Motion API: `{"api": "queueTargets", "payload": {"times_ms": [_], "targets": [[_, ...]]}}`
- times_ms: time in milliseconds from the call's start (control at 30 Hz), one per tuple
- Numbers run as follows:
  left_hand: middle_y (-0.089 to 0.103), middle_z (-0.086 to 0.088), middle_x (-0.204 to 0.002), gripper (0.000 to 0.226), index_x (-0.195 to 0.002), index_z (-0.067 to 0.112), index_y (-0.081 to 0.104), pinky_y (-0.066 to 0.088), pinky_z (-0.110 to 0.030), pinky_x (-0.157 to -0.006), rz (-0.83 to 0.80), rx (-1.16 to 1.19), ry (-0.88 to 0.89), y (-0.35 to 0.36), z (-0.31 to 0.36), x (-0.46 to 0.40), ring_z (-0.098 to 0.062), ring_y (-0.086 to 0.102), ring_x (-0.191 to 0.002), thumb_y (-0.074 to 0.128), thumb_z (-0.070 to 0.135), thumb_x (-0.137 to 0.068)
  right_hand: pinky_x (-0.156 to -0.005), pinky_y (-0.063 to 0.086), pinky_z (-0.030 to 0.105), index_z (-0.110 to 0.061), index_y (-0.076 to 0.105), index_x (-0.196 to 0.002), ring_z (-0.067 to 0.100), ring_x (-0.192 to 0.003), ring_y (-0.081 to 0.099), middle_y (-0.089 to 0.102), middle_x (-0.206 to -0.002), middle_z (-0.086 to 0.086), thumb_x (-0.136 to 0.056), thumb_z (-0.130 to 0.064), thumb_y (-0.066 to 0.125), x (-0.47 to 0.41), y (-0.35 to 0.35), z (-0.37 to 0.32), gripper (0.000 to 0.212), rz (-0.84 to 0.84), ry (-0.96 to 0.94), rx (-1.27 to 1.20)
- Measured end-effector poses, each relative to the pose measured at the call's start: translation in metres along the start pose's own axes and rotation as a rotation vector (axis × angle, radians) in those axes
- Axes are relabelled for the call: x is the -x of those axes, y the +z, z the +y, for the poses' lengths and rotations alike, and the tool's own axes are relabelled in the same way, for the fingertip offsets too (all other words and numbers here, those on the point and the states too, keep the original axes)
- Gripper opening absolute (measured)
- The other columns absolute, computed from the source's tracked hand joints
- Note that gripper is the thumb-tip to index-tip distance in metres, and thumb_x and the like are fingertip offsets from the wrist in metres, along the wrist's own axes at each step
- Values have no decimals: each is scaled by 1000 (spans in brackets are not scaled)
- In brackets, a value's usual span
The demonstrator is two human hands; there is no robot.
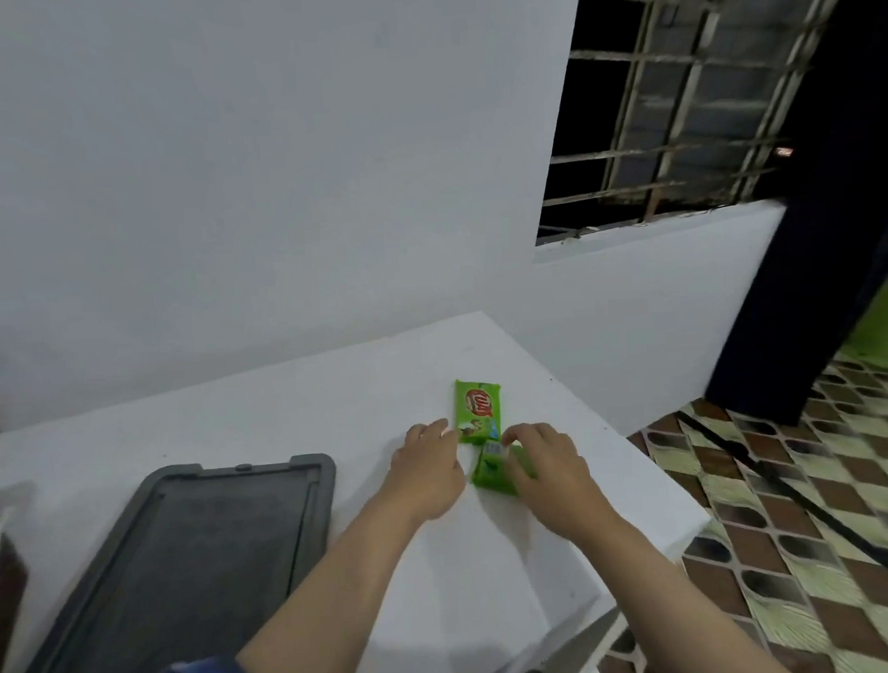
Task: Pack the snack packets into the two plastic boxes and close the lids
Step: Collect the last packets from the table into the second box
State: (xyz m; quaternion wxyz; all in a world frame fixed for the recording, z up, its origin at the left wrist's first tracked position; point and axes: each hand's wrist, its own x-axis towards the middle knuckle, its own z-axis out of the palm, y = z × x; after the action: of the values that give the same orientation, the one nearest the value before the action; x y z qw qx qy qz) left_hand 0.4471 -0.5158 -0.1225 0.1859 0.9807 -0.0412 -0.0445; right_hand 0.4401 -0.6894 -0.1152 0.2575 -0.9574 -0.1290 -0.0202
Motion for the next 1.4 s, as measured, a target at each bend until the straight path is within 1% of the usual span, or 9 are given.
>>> {"api": "queueTargets", "payload": {"times_ms": [100,367,467,533,733,933,1067,1300,1400], "targets": [[6,-6,-161,60,-152,12,18,16,-42,-117,-102,-64,120,5,20,-30,-29,6,-146,38,12,-96,-98,35,40,-31,38,-138,22,-125,35,37,-140,-8,-93,-45,51,5,8,29,49,-143,23,213],[18,12,-159,48,-149,29,30,20,-44,-116,-13,-29,46,22,8,-21,-9,16,-146,33,24,-101,-90,33,41,-32,26,-139,28,-115,39,43,-127,1,-87,-48,54,11,1,38,61,-76,120,329],[60,-2,-122,27,-107,24,66,47,-39,-91,263,91,-108,21,3,0,-25,53,-117,45,21,-91,-89,35,40,-29,24,-139,29,-115,39,41,-125,5,-85,-49,54,13,0,43,65,-75,220,271],[55,0,-97,15,-83,23,59,49,-37,-75,350,16,-195,17,5,7,-26,53,-100,48,32,-87,-88,38,38,-27,24,-138,29,-114,39,39,-124,5,-84,-48,56,13,-3,44,67,-88,256,191],[44,-10,-128,61,-132,20,32,40,-38,-92,123,-130,-346,24,16,3,-31,39,-117,55,53,-86,-77,39,34,-27,27,-134,25,-98,37,35,-111,4,-88,-41,54,15,3,27,56,-98,255,-4],[54,-1,-87,34,-118,26,29,42,-31,-65,171,870,-375,-18,3,36,-17,53,-75,48,36,-92,-79,55,44,-19,47,-121,20,-92,61,61,-105,3,-101,-33,37,11,1,-21,26,7,303,-723],[61,0,-87,33,-111,28,34,44,-21,-51,448,986,-364,-59,-15,74,-12,57,-66,50,13,-87,-83,57,51,-34,53,-110,19,-93,66,66,-98,-6,-99,-21,35,17,9,-84,25,89,132,-975],[65,8,-94,30,-110,29,51,49,-14,-66,703,877,-248,-131,-81,163,-8,62,-83,57,9,-89,-82,57,32,-43,50,-114,3,-94,68,68,-109,-12,-99,-21,45,29,28,-205,27,47,-53,-1230],[67,-1,-103,26,-114,25,51,50,-36,-87,733,776,-182,-162,-120,208,-19,64,-97,58,12,-93,-87,53,28,-39,47,-118,3,-92,68,69,-105,-13,-99,-23,47,41,40,-260,25,-17,-144,-1198]]}}
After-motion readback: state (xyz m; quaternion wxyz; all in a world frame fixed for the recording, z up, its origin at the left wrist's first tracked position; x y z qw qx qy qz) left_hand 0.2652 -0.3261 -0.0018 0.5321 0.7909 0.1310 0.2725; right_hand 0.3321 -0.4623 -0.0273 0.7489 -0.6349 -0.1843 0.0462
